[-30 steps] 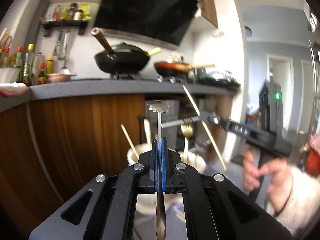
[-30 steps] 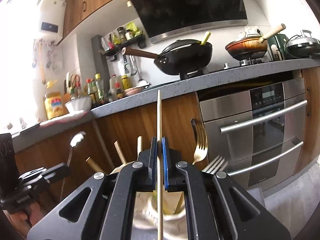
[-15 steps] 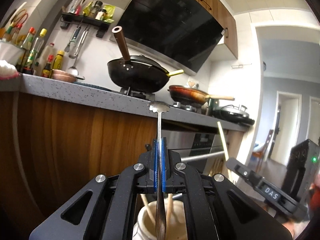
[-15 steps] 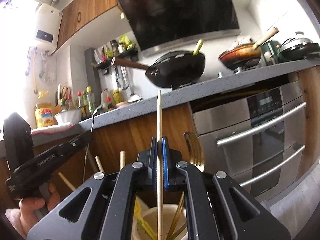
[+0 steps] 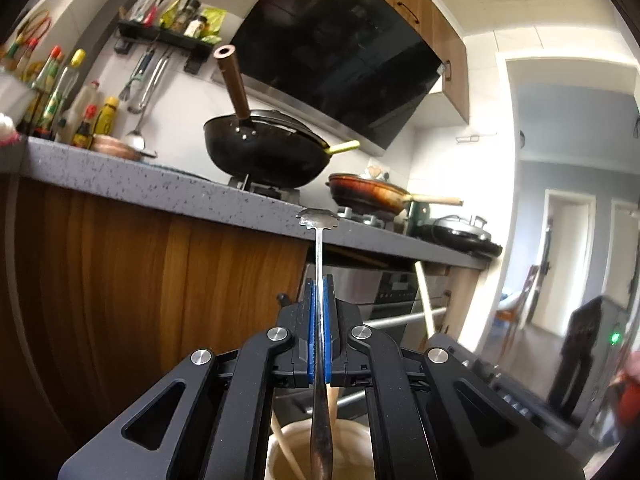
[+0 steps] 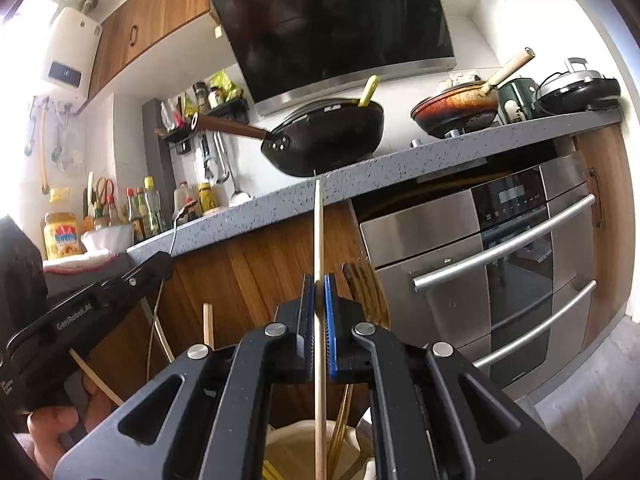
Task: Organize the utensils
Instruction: 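Open the left tool to drop the spoon while the right tool releases the chopstick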
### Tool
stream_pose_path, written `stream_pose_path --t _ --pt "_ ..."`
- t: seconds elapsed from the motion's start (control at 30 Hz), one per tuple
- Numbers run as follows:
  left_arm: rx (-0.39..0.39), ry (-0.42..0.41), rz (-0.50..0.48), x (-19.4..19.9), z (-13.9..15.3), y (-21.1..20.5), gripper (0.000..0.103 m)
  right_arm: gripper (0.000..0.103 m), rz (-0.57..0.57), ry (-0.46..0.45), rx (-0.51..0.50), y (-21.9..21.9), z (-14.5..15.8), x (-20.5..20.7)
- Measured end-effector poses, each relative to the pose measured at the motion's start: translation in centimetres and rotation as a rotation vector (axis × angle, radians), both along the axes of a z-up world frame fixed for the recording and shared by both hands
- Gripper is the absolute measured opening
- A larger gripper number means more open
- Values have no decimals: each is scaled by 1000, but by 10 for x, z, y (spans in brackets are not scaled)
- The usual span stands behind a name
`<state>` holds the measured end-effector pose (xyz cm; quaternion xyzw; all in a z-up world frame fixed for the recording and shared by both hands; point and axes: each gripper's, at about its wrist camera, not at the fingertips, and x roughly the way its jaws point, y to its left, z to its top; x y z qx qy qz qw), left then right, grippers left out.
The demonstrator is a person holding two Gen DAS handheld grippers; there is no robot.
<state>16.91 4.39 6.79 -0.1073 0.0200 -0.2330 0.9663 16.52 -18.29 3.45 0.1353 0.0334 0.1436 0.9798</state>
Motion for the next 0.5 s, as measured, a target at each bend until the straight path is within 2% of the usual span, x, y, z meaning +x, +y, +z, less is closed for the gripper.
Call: stream_pose_path --t 0.33,0.5 --pt "-12 7 -31 -19 -6 17 4 5 49 36 -149 17 -2 -14" --pt "31 26 -20 -37 -14 20 4 5 107 68 -184 15 1 -26"
